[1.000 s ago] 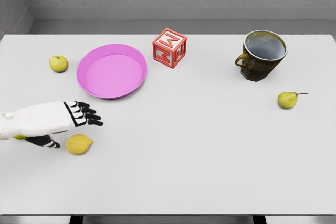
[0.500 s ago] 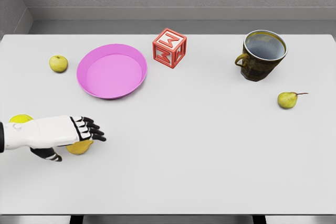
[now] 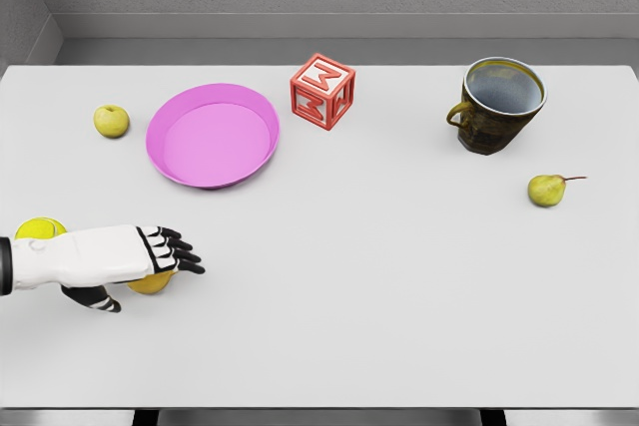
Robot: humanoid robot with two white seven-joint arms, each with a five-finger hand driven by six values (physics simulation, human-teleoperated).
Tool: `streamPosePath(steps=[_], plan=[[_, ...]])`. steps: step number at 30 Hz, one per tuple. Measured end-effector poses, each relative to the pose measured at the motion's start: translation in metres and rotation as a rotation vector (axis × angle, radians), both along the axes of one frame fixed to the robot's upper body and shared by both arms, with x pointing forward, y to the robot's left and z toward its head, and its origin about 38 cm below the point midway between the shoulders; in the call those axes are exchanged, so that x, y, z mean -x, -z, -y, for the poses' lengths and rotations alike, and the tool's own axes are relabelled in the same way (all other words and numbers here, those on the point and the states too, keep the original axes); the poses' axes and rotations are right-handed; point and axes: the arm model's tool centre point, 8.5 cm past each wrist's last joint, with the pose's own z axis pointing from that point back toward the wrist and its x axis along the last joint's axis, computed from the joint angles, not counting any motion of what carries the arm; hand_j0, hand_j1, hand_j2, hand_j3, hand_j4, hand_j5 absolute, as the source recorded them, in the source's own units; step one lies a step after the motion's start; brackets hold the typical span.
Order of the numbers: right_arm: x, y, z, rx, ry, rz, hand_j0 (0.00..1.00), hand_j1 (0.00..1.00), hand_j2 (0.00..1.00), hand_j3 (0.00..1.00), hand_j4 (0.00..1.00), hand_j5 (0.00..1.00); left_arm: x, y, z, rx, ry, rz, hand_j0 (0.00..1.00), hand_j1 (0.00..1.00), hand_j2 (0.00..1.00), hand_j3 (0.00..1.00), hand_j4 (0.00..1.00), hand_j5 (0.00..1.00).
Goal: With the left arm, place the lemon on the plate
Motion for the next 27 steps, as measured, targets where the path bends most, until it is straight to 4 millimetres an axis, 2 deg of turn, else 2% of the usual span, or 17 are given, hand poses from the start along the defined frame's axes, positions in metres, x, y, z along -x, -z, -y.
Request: streamPosePath(steps=[27], plan=[[0.0,0.0,0.0,0.0,0.0,0.0,1.0,1.0,1.0,1.0,1.0,1.0,-0.0061,0.0085,0.0003,-0.023,-0.083,-0.005,1.0,1.0,1.0,1.0,1.0,1.0]])
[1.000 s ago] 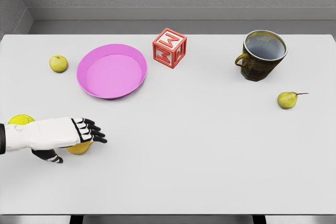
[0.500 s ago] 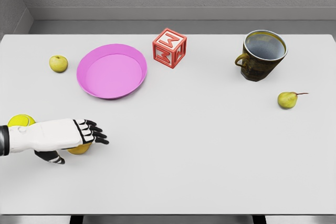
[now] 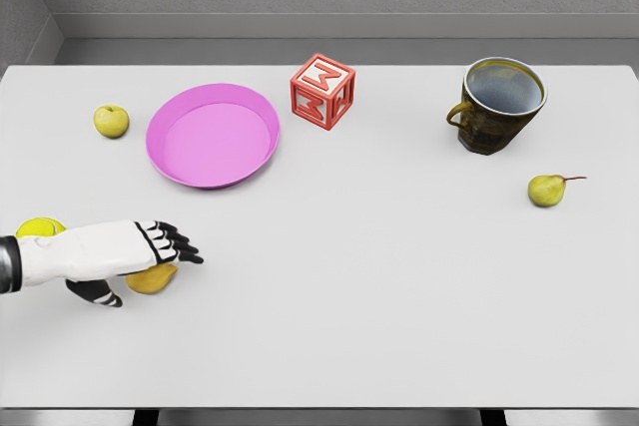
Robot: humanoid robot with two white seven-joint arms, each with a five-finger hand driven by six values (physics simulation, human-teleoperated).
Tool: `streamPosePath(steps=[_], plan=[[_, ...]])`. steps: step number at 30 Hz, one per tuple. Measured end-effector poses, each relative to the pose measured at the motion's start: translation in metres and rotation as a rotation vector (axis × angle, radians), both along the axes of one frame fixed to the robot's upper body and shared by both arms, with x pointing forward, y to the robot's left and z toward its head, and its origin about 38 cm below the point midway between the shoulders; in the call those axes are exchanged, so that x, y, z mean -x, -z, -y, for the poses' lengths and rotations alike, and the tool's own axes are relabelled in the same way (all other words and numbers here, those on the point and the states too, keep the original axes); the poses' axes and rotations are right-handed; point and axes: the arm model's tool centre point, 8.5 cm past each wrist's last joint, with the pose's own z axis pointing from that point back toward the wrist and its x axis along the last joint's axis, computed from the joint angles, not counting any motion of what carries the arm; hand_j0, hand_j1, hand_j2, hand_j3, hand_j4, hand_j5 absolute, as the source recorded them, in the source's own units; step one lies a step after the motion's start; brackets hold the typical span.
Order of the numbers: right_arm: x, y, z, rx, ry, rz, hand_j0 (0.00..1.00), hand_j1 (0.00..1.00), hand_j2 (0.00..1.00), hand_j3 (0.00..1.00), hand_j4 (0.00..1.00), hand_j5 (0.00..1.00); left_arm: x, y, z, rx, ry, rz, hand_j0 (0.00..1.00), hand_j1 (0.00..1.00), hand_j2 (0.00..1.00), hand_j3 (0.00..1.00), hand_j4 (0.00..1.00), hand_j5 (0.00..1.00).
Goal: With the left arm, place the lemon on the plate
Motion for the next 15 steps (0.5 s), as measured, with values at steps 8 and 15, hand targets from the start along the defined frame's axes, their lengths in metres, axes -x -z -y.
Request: streamPosePath(steps=[8,15], plan=[[0.0,0.0,0.0,0.0,0.0,0.0,1.0,1.0,1.0,1.0,1.0,1.0,-0.0003,0.005,0.0042,0.002,0.001,0.001,1.0,1.0,1.0,1.0,1.0,1.0],[0.0,0.0,0.0,0.0,0.0,0.0,1.0,1.0,1.0,1.0,1.0,1.0,-0.0019,0.0079,0.0061,0.005,-0.007,0.002,1.0,1.0,1.0,1.0,1.0,1.0]])
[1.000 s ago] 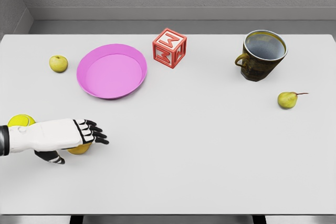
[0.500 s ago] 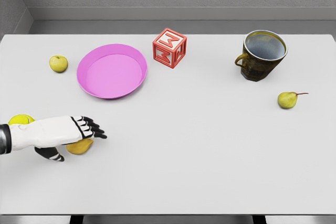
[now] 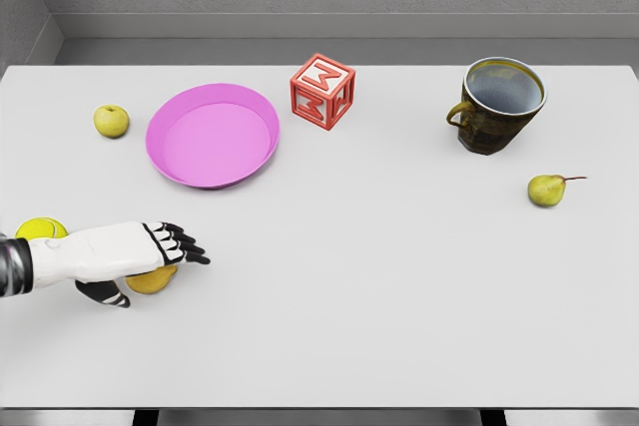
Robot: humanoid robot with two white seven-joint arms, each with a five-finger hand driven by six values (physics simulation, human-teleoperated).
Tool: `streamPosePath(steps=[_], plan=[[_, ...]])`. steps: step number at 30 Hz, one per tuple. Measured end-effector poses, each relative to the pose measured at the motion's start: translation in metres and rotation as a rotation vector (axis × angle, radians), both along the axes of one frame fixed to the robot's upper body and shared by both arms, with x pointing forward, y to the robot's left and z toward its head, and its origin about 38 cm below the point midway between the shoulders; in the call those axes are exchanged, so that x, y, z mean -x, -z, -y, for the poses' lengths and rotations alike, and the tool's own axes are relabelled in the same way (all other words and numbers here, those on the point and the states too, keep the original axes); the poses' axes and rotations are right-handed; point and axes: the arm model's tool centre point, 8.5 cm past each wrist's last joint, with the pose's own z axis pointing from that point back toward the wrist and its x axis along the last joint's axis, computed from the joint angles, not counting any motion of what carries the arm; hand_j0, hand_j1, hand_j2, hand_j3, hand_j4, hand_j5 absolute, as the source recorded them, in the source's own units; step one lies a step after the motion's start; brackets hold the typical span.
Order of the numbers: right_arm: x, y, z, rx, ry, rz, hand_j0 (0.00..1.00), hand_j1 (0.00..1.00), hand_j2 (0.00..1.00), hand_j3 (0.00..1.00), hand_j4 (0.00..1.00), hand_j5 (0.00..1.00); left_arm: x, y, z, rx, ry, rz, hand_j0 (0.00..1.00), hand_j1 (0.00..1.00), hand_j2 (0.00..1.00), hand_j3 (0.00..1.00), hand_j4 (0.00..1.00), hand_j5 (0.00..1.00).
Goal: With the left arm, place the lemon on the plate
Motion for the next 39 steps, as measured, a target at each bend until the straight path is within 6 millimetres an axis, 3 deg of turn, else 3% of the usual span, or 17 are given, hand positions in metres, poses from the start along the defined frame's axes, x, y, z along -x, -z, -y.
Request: streamPosePath(steps=[13,29,39], plan=[[0.0,0.0,0.0,0.0,0.0,0.0,1.0,1.0,1.0,1.0,1.0,1.0,-0.0028,0.0079,-0.0031,-0.004,-0.047,-0.024,1.0,1.0,1.0,1.0,1.0,1.0],[0.0,0.0,0.0,0.0,0.0,0.0,1.0,1.0,1.0,1.0,1.0,1.0,0.0004,0.0015,-0.0029,-0.008,-0.032,-0.019,1.0,1.0,1.0,1.0,1.0,1.0],[0.0,0.0,0.0,0.0,0.0,0.0,1.0,1.0,1.0,1.0,1.0,1.0,0.0019,0.0009,-0.0054,-0.019,-0.03,-0.022,0.89,0.89,0.89,0.89,0.89,0.89]])
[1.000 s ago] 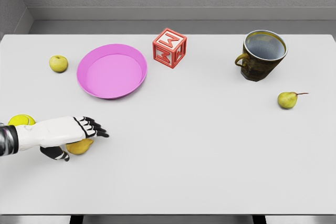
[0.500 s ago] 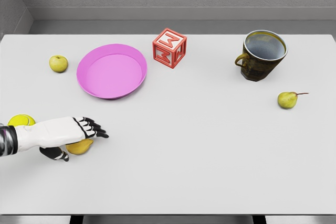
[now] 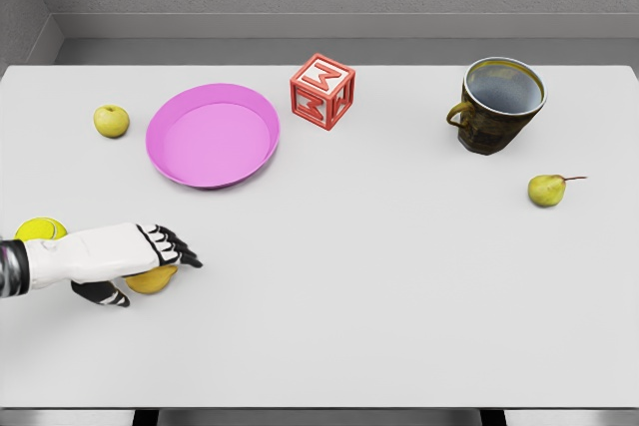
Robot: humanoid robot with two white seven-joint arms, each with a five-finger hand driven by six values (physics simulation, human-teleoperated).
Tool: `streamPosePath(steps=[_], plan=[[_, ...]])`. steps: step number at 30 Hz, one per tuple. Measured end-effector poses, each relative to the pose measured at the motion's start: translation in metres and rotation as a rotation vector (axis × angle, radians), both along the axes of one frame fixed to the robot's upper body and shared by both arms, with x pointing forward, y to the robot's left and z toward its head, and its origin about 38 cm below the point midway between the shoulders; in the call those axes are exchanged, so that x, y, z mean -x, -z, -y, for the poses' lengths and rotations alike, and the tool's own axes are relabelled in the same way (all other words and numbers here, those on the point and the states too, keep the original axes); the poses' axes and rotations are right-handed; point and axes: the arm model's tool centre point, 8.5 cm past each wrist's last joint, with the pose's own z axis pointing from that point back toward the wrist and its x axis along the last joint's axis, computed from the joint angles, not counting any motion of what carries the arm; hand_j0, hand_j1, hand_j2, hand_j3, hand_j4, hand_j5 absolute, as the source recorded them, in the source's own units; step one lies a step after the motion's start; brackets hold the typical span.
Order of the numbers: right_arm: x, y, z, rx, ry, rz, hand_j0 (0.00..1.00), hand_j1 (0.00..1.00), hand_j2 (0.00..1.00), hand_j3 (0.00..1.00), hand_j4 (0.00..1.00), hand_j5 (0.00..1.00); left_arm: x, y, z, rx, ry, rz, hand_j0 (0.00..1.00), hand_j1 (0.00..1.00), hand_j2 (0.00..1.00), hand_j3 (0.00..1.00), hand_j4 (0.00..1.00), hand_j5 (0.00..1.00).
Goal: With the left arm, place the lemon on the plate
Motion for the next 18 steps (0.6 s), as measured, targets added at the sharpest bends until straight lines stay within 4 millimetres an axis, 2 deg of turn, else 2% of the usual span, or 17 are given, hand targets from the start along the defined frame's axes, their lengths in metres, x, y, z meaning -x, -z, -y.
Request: streamPosePath(steps=[8,18], plan=[[0.0,0.0,0.0,0.0,0.0,0.0,1.0,1.0,1.0,1.0,1.0,1.0,0.0009,0.0006,-0.0012,-0.005,0.0,-0.003,0.7,0.7,0.7,0.7,0.7,0.7],[0.0,0.0,0.0,0.0,0.0,0.0,1.0,1.0,1.0,1.0,1.0,1.0,0.0005,-0.0002,-0.0017,-0.006,0.0,0.0,0.55,0.55,0.55,0.55,0.55,0.55]])
